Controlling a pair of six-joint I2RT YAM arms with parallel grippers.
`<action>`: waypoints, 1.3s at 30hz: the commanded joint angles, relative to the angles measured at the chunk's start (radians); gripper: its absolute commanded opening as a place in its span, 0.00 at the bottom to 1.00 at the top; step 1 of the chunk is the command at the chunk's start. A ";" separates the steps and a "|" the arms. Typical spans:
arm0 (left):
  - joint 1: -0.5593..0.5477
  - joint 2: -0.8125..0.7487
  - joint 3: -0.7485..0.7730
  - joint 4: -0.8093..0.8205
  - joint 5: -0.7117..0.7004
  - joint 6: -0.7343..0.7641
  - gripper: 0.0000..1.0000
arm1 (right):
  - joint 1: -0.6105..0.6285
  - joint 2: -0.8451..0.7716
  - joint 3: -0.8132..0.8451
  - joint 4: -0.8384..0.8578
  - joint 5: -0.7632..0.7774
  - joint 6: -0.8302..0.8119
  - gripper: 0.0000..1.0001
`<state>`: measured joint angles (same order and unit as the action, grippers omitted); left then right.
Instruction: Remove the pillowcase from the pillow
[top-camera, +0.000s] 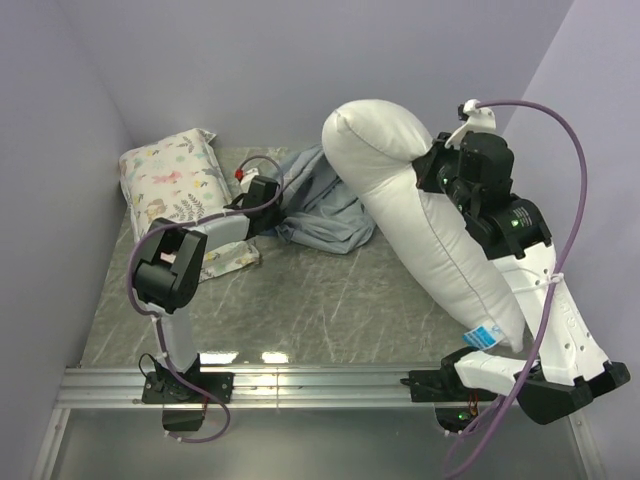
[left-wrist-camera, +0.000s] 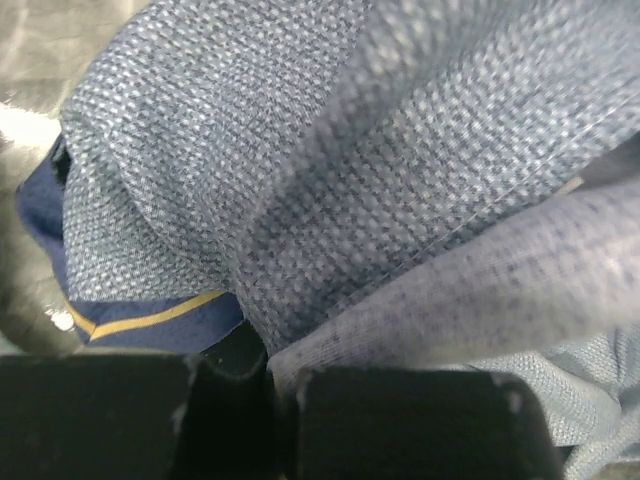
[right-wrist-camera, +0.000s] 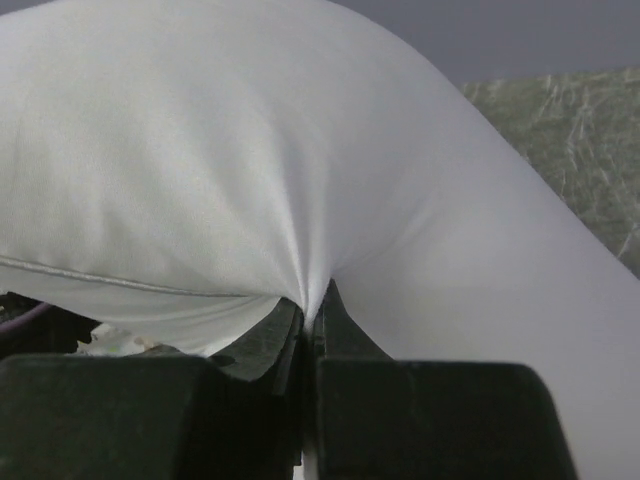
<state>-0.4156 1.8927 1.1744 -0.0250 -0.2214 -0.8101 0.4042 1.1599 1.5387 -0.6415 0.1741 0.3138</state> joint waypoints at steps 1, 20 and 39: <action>0.000 0.019 0.047 0.028 0.031 0.029 0.00 | -0.025 -0.008 0.122 0.140 0.027 0.011 0.00; -0.086 -0.159 -0.114 0.065 0.053 0.041 0.02 | -0.074 0.283 -0.055 0.348 0.205 0.085 0.00; -0.130 -0.512 -0.030 -0.184 0.050 0.160 0.79 | -0.016 0.299 -0.246 0.459 -0.062 0.180 0.53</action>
<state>-0.5430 1.4597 1.0985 -0.1661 -0.1787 -0.6907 0.3901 1.5497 1.2716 -0.2211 0.1764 0.4938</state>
